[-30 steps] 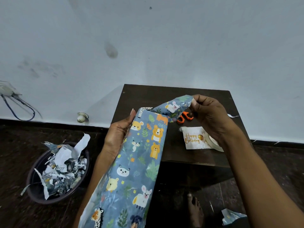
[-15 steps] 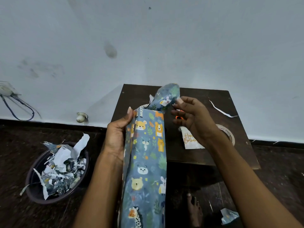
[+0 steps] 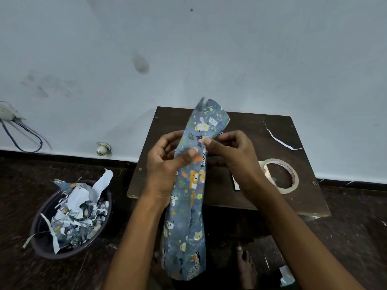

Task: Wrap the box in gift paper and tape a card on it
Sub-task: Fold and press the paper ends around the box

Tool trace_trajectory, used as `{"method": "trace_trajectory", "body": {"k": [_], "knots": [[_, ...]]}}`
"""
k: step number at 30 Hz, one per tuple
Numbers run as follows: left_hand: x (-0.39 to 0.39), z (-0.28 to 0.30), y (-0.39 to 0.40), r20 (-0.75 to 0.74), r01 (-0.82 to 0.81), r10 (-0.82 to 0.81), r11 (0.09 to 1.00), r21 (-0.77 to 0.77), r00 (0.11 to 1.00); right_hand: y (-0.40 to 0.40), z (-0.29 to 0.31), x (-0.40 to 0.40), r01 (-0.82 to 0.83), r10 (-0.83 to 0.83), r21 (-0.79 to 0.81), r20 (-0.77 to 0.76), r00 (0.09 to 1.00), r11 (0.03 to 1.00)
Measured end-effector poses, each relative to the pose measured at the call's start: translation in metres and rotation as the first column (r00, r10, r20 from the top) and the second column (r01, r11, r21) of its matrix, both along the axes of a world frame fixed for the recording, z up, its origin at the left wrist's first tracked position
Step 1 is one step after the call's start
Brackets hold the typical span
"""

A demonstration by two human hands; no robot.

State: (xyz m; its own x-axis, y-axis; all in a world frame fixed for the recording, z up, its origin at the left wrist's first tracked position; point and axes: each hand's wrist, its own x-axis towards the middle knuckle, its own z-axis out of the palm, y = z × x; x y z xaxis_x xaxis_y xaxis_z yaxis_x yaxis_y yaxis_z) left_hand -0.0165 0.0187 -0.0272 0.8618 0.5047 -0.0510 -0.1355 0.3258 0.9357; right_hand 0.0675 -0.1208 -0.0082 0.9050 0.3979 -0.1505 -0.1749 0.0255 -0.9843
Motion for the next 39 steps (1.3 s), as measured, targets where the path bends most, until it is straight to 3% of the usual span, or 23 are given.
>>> {"method": "trace_trajectory", "body": {"k": [3, 6, 9, 13, 18, 22, 25, 30, 39], "knots": [[0.001, 0.002, -0.011, 0.021, -0.064, 0.061, 0.966, 0.252, 0.998, -0.001, 0.005, -0.005, -0.102, 0.101, 0.013, 0.073, 0.992, 0.995], [0.001, -0.001, -0.019, 0.000, -0.121, 0.145, 0.828, 0.548, 0.989, -0.003, 0.010, -0.009, -0.119, 0.116, 0.029, 0.085, 0.990, 0.992], [-0.001, -0.002, -0.023, -0.037, -0.057, 0.104, 0.767, 0.640, 0.994, -0.006, 0.009, -0.007, -0.081, 0.080, 0.031, 0.032, 0.996, 0.996], [-0.003, 0.001, -0.021, -0.002, -0.054, 0.060, 0.920, 0.387, 0.998, -0.011, 0.012, 0.000, -0.046, 0.050, 0.065, -0.069, 0.996, 0.997], [0.003, -0.004, -0.026, -0.178, -0.110, 0.225, 0.861, 0.497, 0.958, -0.006, 0.007, -0.007, -0.097, 0.115, 0.178, -0.096, 0.989, 0.979], [0.007, -0.008, -0.028, -0.185, -0.168, 0.282, 0.868, 0.467, 0.942, -0.008, 0.002, -0.008, -0.199, 0.211, 0.182, -0.046, 0.976, 0.963], [0.008, -0.006, -0.028, -0.193, -0.195, 0.284, 0.904, 0.381, 0.939, -0.007, -0.002, -0.010, -0.191, 0.189, 0.042, 0.059, 0.980, 0.981], [0.008, 0.002, -0.029, -0.114, -0.313, 0.317, 0.948, 0.058, 0.941, -0.004, -0.009, -0.005, -0.070, 0.072, 0.125, -0.011, 0.997, 0.990], [0.009, 0.005, -0.027, -0.006, -0.382, 0.383, 0.919, -0.101, 0.924, -0.001, -0.014, -0.012, 0.122, -0.138, 0.125, 0.124, 0.983, 0.985]]}}
